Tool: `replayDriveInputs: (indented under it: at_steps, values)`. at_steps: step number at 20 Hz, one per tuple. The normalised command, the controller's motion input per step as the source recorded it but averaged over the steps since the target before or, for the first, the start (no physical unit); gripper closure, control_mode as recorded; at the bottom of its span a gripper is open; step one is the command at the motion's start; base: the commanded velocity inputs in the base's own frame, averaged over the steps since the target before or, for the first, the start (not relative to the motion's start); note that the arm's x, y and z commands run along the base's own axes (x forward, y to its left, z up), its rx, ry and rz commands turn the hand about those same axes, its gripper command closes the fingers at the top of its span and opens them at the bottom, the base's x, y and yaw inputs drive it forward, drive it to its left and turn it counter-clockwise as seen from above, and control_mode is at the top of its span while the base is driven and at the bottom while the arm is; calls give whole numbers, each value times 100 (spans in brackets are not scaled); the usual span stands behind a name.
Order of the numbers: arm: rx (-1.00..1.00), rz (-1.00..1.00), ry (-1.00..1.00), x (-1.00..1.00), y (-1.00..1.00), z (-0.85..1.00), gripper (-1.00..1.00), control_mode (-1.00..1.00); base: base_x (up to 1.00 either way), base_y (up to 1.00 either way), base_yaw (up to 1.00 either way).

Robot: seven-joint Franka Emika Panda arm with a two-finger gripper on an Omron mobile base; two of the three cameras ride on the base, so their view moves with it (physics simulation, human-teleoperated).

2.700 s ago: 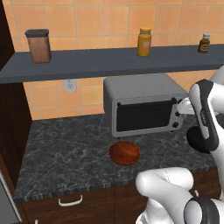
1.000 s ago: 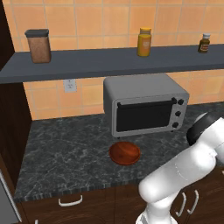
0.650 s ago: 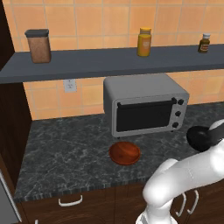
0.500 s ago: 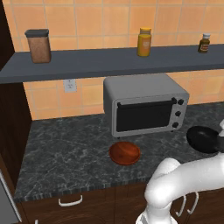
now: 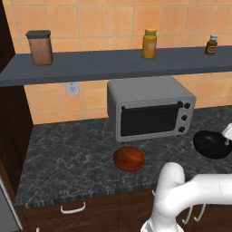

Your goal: Pick up the bowls on the counter and stack them on top of one another in the open cabinet. Place the smaller bowl on top of the larger bowl.

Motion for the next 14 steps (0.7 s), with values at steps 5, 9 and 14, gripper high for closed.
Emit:
replayDriveInputs:
  at_steps: [5, 9, 14]
  values:
    - [0, 0, 3, 3, 7, -42, -100, -100, 0, 0, 0]
    - [0, 0, 0, 0, 20, -25, 100, -100, 0, 0, 0]
    - [0, 0, 0, 0, 6, -6, 100, -100, 0, 0, 0]
